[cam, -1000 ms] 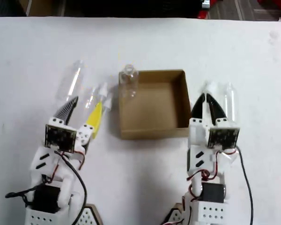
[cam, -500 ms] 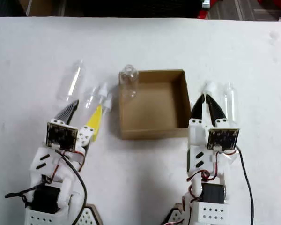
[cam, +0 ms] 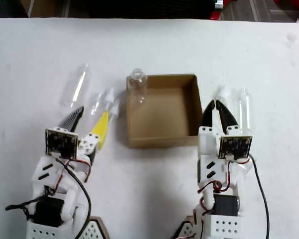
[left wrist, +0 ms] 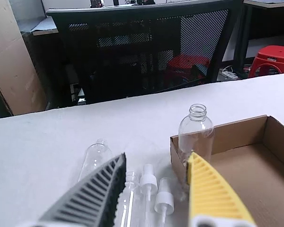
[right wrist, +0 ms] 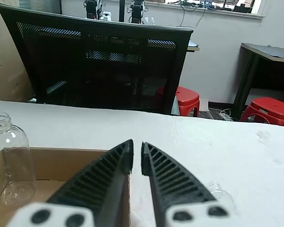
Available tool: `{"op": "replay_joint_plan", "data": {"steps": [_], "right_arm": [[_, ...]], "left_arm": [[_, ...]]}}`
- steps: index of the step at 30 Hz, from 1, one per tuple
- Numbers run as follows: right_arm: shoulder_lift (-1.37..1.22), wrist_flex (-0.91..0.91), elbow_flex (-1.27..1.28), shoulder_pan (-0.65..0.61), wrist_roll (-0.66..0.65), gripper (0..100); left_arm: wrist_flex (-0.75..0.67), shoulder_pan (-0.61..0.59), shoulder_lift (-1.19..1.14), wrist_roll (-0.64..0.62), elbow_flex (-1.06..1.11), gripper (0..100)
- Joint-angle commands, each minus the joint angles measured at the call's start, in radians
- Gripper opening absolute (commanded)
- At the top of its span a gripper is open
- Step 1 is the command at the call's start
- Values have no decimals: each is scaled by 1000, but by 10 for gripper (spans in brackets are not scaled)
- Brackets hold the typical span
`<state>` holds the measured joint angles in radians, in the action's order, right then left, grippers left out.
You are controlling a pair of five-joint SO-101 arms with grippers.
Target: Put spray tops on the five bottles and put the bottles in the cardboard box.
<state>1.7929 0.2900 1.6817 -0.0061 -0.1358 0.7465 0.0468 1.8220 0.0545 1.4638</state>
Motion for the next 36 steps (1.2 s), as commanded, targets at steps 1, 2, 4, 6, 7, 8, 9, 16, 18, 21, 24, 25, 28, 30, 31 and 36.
{"op": "replay_joint_plan", "data": {"steps": [1, 2, 4, 6, 7, 8, 9, 16, 18, 21, 24, 25, 28, 30, 31, 36], "right_arm": [[7, 2, 9, -5, -5, 18], [7, 2, 9, -5, -5, 18], [7, 4, 9, -5, -5, 18], [7, 13, 9, -7, -5, 18], [7, 18, 9, -7, -6, 18], [7, 19, 9, -7, -5, 18], [7, 21, 9, -7, -5, 18], [7, 21, 9, -18, -6, 18], [7, 22, 9, -36, -12, 18], [7, 22, 9, -35, -12, 18], [7, 22, 9, -33, -12, 18], [7, 22, 9, -33, -12, 18], [7, 22, 9, -33, -12, 18], [4, 22, 9, -33, -12, 18], [2, 22, 9, -33, -12, 18], [-1, 30, 9, -33, -12, 18]], "left_arm": [[2, 1, 10, -17, -57, 191], [-2, 2, 10, -17, -57, 192], [-3, 2, 10, -17, -55, 194], [-3, 1, 10, -15, -51, 195], [-5, -1, 10, -15, -51, 195], [-5, -1, 10, -15, -51, 195], [-5, -2, 10, -15, -51, 195], [-5, -2, 10, -15, -49, 195], [-5, -2, 10, -15, -49, 195], [-18, 4, 10, -14, -49, 195], [-51, 5, 10, 91, -49, 192], [-54, 5, 10, 147, -49, 192], [-55, 5, 10, 233, -49, 192], [-75, 2, 10, 206, -48, 192], [-87, -1, 10, 198, -48, 192], [-150, -2, 10, 239, -51, 193]]}}
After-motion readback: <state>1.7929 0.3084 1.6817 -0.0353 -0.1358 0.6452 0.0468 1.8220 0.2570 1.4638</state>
